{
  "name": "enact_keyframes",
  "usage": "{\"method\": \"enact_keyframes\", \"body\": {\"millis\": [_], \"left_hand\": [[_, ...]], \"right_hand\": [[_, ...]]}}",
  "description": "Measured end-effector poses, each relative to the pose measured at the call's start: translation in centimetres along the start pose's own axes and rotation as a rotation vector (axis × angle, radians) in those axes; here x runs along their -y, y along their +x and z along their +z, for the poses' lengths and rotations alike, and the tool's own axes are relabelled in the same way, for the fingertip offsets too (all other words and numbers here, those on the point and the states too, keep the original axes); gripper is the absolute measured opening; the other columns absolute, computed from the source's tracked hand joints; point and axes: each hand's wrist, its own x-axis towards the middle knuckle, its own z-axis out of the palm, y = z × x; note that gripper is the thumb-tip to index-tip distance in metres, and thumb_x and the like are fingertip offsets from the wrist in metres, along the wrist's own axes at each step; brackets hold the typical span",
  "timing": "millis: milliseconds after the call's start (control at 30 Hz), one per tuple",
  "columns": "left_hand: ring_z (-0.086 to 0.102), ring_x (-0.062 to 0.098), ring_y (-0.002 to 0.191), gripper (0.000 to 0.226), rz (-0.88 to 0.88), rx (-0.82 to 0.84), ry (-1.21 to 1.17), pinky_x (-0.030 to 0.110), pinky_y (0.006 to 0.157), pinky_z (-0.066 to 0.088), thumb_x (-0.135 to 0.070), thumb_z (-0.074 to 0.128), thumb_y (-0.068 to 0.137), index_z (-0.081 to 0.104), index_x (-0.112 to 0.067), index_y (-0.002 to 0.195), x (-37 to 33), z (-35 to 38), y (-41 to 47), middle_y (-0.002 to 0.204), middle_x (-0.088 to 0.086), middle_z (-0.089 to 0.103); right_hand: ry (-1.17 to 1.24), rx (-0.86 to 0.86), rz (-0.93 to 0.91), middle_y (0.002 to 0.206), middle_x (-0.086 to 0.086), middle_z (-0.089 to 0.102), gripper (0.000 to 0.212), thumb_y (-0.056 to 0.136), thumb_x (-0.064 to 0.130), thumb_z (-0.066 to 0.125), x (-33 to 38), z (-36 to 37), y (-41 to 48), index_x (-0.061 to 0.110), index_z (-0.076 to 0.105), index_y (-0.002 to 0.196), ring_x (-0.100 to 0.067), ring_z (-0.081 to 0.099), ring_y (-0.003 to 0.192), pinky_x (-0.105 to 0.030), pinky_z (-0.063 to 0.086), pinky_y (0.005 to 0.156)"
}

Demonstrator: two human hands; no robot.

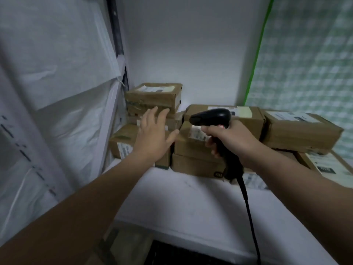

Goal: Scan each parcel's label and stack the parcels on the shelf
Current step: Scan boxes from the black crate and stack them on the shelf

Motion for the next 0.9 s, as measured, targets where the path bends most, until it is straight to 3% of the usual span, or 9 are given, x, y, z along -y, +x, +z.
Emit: {"method": "enact_keyframes", "body": {"millis": [100,200,333,467,567,667,900], "left_hand": [[0.018,0.03,0.14,0.062,0.028,0.024,-0.084,0.043,0.112,0.02,-0.042,0.056,0.092,0.035,-0.018,0.145,-2.3,-0.6,-7.0,0.151,0.013,0.025],[0.032,0.032,0.132,0.062,0.06,0.065,-0.127,0.036,0.106,0.025,-0.049,0.049,0.087,0.046,-0.012,0.137,-3.9,0.1,-14.9,0.142,0.015,0.039],[0.046,0.027,0.12,0.049,0.1,0.112,-0.193,0.023,0.101,0.023,-0.039,0.049,0.087,0.057,-0.005,0.122,-5.5,1.9,-24.3,0.124,0.015,0.055],[0.053,0.029,0.105,0.046,0.065,0.253,-0.221,0.025,0.094,0.03,-0.04,0.046,0.087,0.061,-0.005,0.112,-7.3,5.3,-31.6,0.109,0.011,0.059],[0.051,0.028,0.111,0.041,0.006,0.393,-0.221,0.029,0.098,0.034,-0.037,0.053,0.091,0.06,-0.008,0.118,-9.2,8.5,-36.0,0.115,0.009,0.057],[0.043,0.023,0.121,0.039,-0.021,0.517,-0.229,0.023,0.099,0.028,-0.03,0.056,0.095,0.054,-0.01,0.129,-11.8,11.2,-38.6,0.128,0.007,0.051],[0.035,0.028,0.129,0.05,-0.133,0.751,-0.186,0.037,0.104,0.036,-0.039,0.054,0.094,0.044,-0.013,0.136,-17.0,18.8,-39.2,0.14,0.009,0.039]], "right_hand": [[-0.061,0.069,0.025,0.069,-0.012,0.067,0.017,0.087,0.026,0.071,-1.8,-1.0,-5.5,0.01,0.066,0.09,-0.022,0.058,0.049,-0.029,0.049,0.048],[-0.131,0.144,0.075,0.075,-0.016,0.07,0.018,0.087,0.025,0.071,-5.2,-1.8,-12.0,0.01,0.068,0.097,-0.023,0.06,0.052,-0.031,0.052,0.053],[-0.23,0.194,0.154,0.065,-0.012,0.067,0.026,0.086,0.023,0.071,-10.6,-3.2,-20.1,-0.002,0.066,0.083,-0.018,0.058,0.047,-0.025,0.049,0.046],[-0.347,0.268,0.238,0.051,-0.001,0.06,0.021,0.087,0.02,0.071,-16.0,-4.9,-25.7,0.007,0.061,0.073,-0.016,0.053,0.041,-0.021,0.044,0.044],[-0.397,0.214,0.31,0.053,-0.003,0.059,0.023,0.086,0.021,0.071,-20.2,-6.8,-27.7,0.009,0.06,0.07,-0.022,0.055,0.045,-0.029,0.047,0.05],[-0.451,0.112,0.372,0.056,-0.006,0.06,0.024,0.084,0.021,0.071,-23.6,-9.0,-28.5,0.013,0.058,0.065,-0.025,0.058,0.049,-0.033,0.05,0.053],[-0.425,0.045,0.444,0.056,-0.005,0.06,0.026,0.084,0.025,0.071,-27.2,-11.8,-28.1,0.011,0.059,0.066,-0.018,0.055,0.042,-0.028,0.049,0.047]]}}
